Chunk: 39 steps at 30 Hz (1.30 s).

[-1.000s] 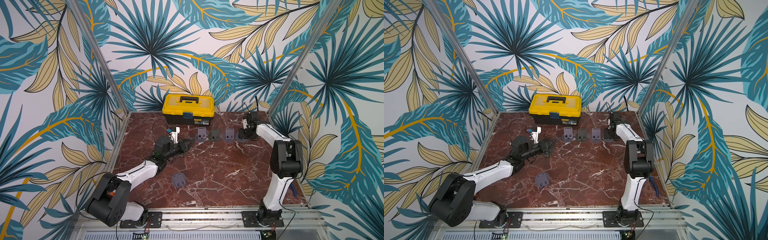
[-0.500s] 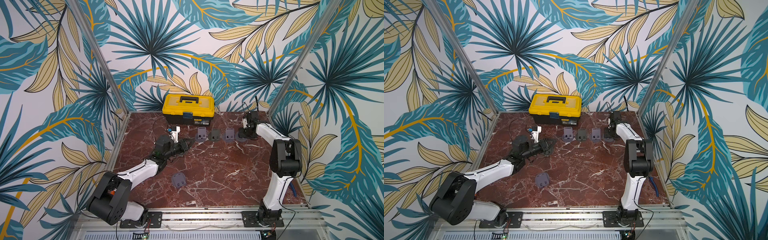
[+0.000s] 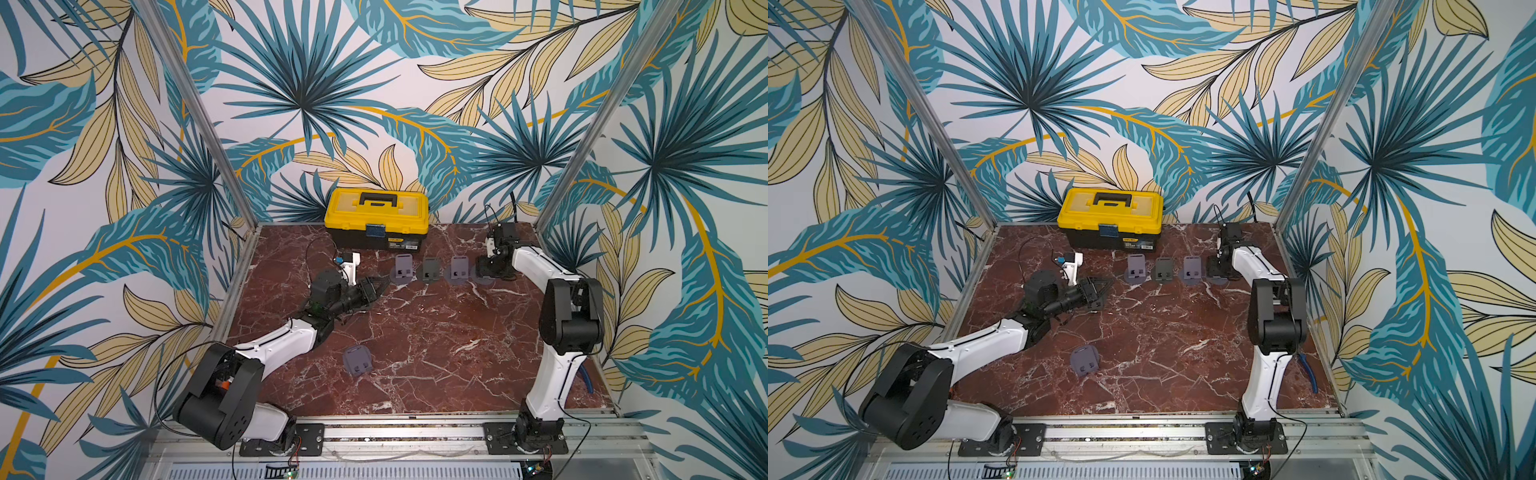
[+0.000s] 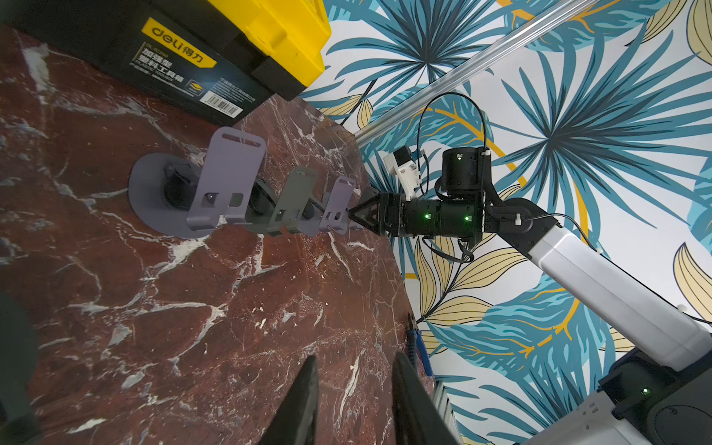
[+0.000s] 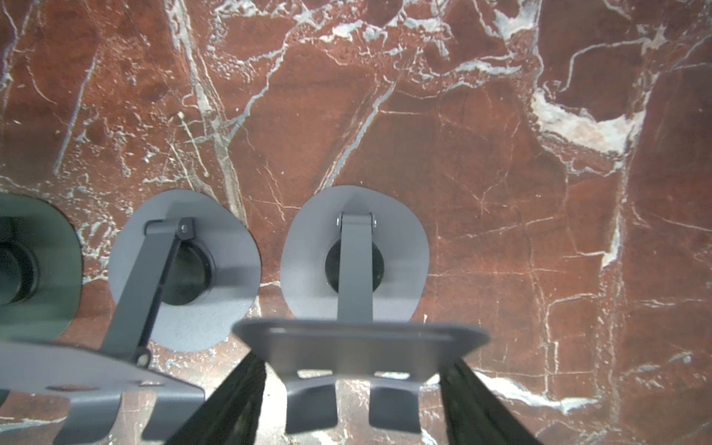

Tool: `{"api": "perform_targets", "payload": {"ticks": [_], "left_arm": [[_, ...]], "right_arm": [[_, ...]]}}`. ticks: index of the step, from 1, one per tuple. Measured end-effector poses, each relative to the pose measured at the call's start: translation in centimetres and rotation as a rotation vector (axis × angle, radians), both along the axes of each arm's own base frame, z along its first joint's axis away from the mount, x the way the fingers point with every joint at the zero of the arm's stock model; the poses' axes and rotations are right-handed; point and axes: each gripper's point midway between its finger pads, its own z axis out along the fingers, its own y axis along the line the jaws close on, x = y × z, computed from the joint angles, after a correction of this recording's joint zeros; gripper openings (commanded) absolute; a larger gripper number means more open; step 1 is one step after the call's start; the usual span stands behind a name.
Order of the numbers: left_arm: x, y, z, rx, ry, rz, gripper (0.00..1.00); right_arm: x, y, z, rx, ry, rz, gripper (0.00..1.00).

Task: Open the phone stand
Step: Place the phone stand at the center of the board.

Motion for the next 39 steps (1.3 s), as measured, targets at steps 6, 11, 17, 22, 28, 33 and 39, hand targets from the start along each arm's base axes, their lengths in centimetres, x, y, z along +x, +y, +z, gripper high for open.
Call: {"api": "perform_targets", "payload": {"ticks": [6,11,17,22,28,33,39], "left_arm": [[0.0,0.0,0.0,0.0,0.0,0.0,0.33],[0.0,0.0,0.0,0.0,0.0,0.002,0.33],[0.8,1.3,0.0,-0.003,0.004,0.034,0.33],[1.7,3.2,-0.1,-0.018,0.023,0.077,0.33],[0.9,6.4,-1.5,-0.023,0.06,0.129,0.33],[0.1,9.2,-1.1,-0.019,0.065,0.187,0.33],[-1.6,11.5,0.5,0.002,0.028,0.247,0.33]], "right_arm": [[-0.1,-0.1,0.0,0.0,0.004,-0.007,0.78],[-0.7,-0.1,0.7,0.007,0.009,-0.022,0.78],[-3.2,-0.2,7.5,0.018,-0.086,-0.069,0.78],[-7.8,-0.1,13.7,0.054,-0.205,-0.137,0.78],[-13.9,4.1,14.1,0.073,-0.194,-0.121,0.77],[-17.1,8.9,13.4,0.1,-0.169,-0.066,0.77],[-18.3,14.2,12.8,0.111,-0.15,0.0,0.76]]}}
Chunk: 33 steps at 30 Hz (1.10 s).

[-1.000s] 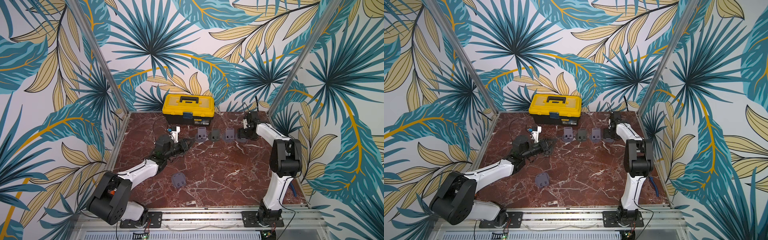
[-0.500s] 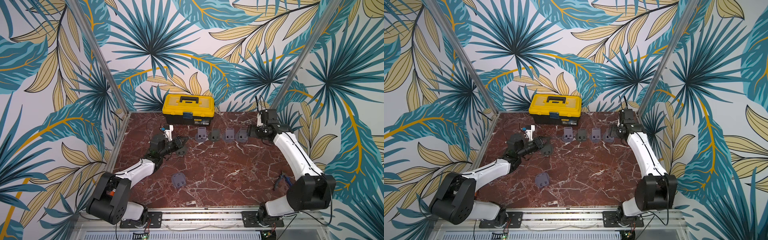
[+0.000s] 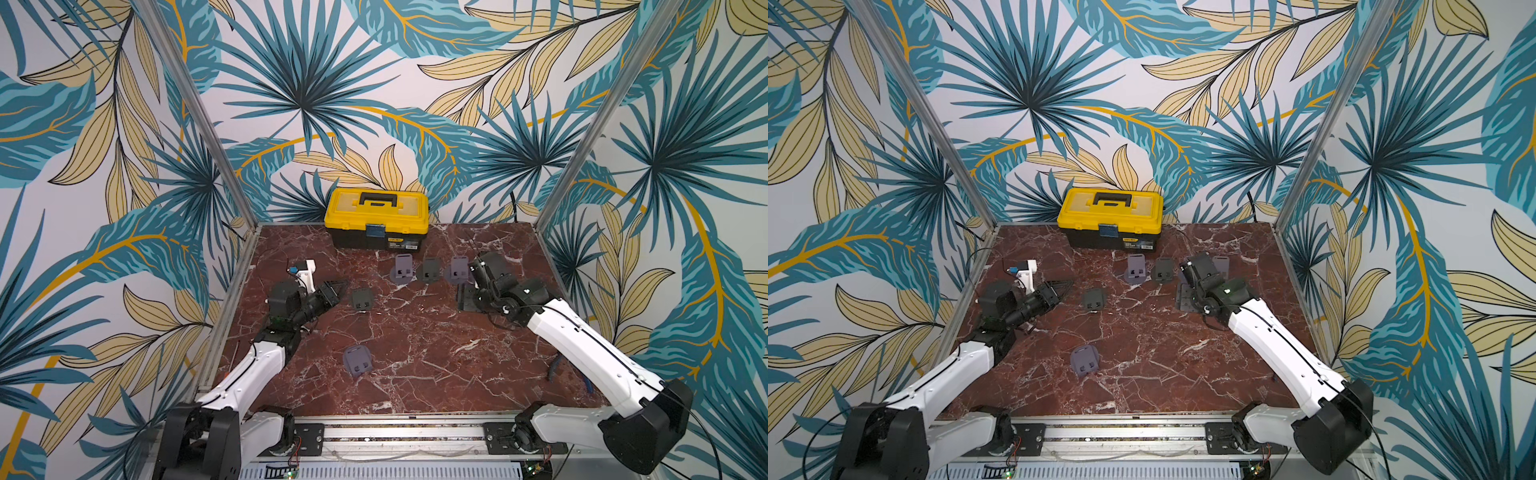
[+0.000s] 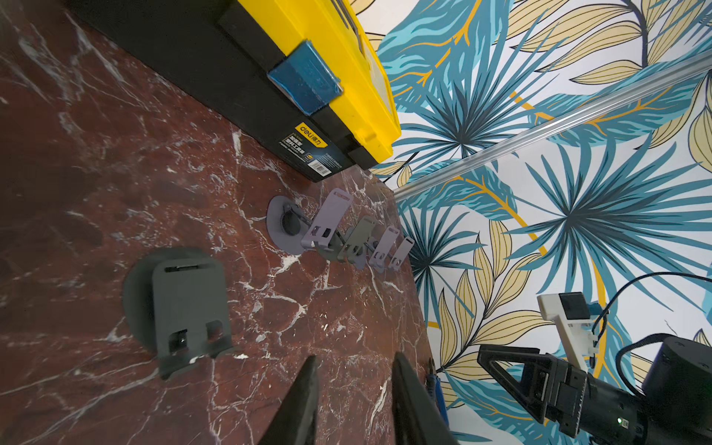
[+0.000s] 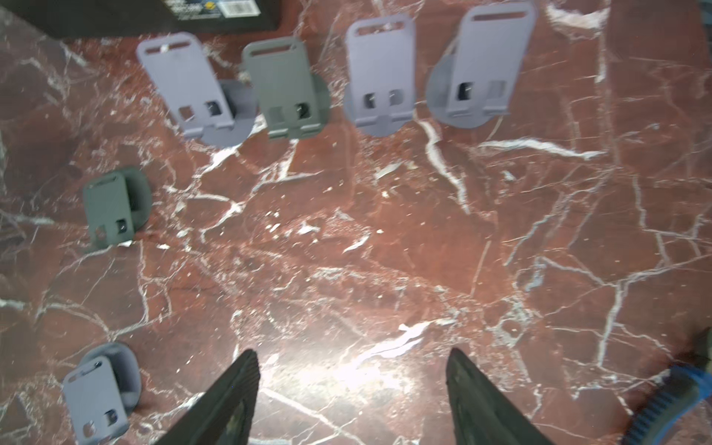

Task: Open the phone stand
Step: Place the phone stand at the center of the board, then pick up the phone stand at the center of the board.

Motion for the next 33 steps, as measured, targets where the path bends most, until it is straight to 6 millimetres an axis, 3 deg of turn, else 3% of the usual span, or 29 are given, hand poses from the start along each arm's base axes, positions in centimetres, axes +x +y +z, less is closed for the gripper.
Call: {"api": "perform_targets", "payload": {"ticks": [5,16,23,33], "left_arm": [[-1.9,2.0,0.1,0.032,-0.012,0.078,0.34],[-4.6,5.8,-2.9,0.072,0.095,0.225,0.34],[-5.8,7.2,-5.3,0.063,0.175,0.28,0.34],[-6.6,7.8,-5.2,0.058,0.178,0.31,0.35]], "right_arm": [[-0.2,5.3,-0.9,0.003,0.03,0.067,0.77],[-0.5,15.5,-2.6,-0.001,0.079,0.214,0.77],[-1.7,20.6,-5.4,-0.002,0.152,0.307,0.77],[-3.5,26.4,-8.4,0.019,0.244,0.417,0.77]]}}
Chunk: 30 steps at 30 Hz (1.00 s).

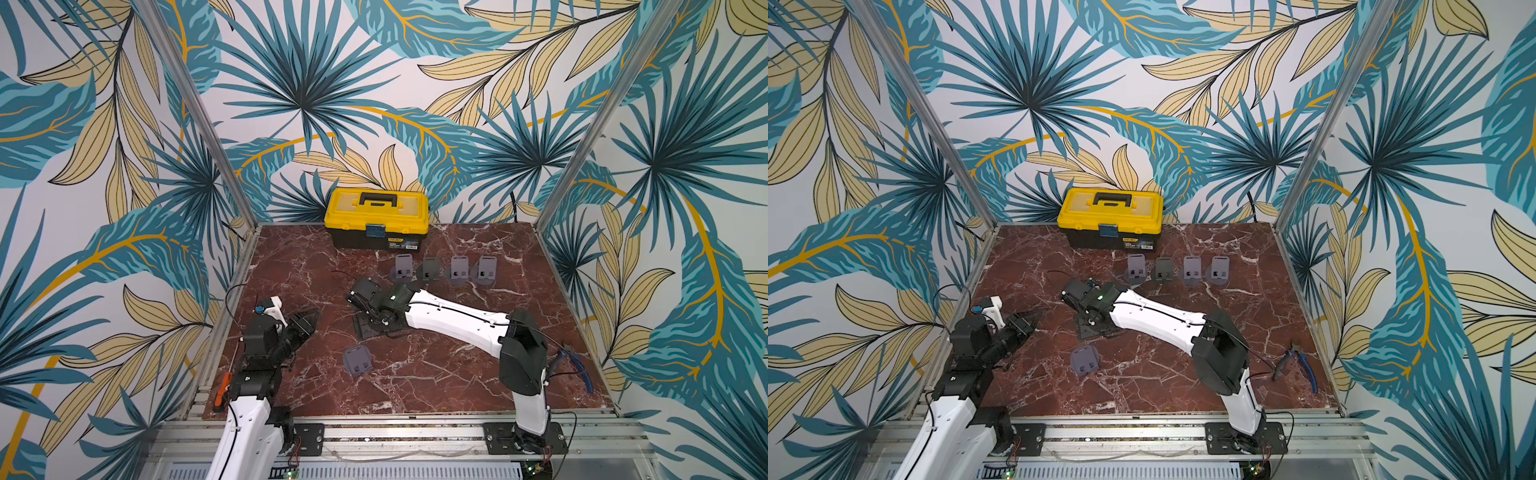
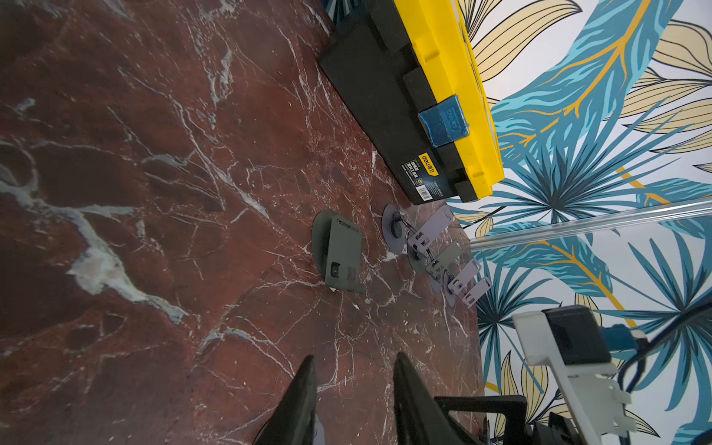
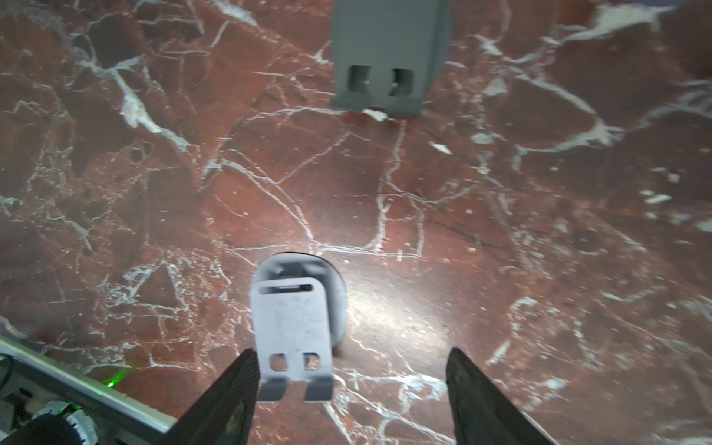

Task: Open the phone stand
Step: Pick up the phone stand at the center of the board.

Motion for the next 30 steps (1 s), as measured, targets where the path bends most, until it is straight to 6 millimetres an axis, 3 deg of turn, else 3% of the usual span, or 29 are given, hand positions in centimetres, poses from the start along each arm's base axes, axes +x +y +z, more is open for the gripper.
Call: {"api": "perform_targets", "payload": {"ticks": [12,24,30], "left_arm": [[-1.1,0.3,-1.6,-0.008,0.036,0.021,0.35],[-1.3,0.4,-1.8,-0.015,0.038,0.027,0.35],[-1.5,0.4,-1.8,-0.017,0.032,0.031,0.35]], "right_arm": [[-2.4,1.9,-4.0,-0.069,0.102,0.09,0.76],[-3.4,3.1,-4.9,-0.1,0.129,0.152,0.76],[-3.5,3.6,-6.3,-0.117,0.151,0.166,0.76]]}}
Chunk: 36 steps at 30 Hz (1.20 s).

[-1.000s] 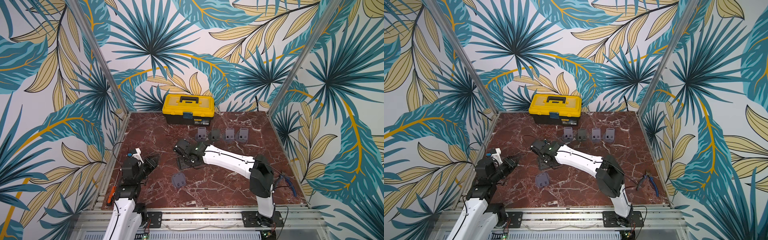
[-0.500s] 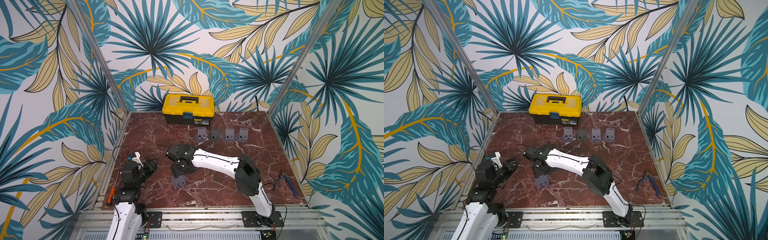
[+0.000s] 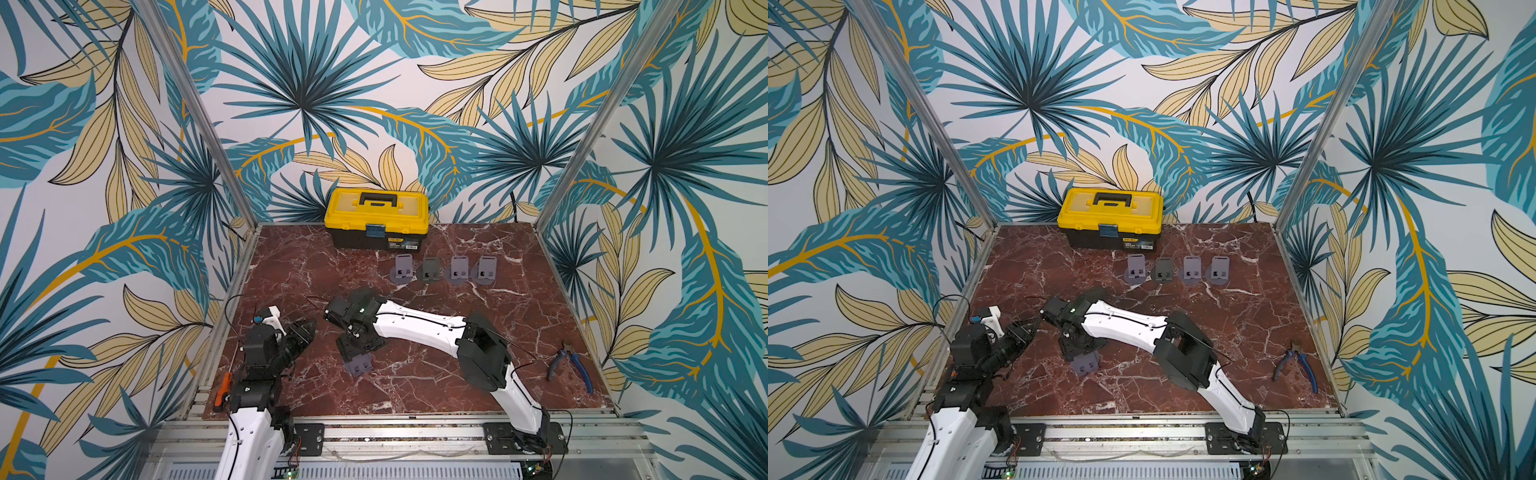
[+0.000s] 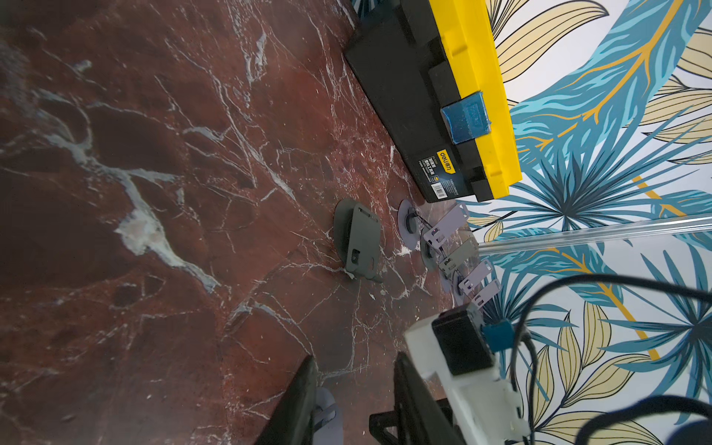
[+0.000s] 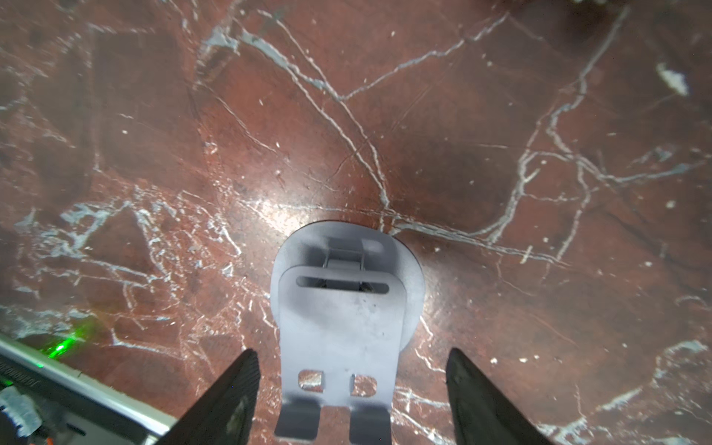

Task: Open the phone stand
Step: Pick up the phone stand at the center of the board.

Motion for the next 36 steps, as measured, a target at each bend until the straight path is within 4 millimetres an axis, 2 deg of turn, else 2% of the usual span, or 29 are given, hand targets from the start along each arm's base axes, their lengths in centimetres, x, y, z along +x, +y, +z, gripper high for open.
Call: {"api": "perform_targets", "payload": {"ticks": [9,17,28,36], "left_arm": [[-0.4,0.1,-0.2,-0.001,0.005,0.007,0.35],[-0.7,0.1,-0.2,-0.001,0.007,0.009,0.35],[-0.9,0.2,-0.8,-0.001,0.027,0.015,0.35],[-1.0,0.3,-1.3,-0.002,0.039,0.018,0.35]], "right_arm": [[-0.4,0.4,-0.9,-0.019,0.017,0.019,0.76],[-0.8,0.3,-2.5,-0.062,0.037,0.036,0.73],[-0.5,0.5,-1.7,-0.063,0.028,0.035,0.7],[-0.8,-0.1,-3.5,-0.107,0.051,0.035,0.7]]}}
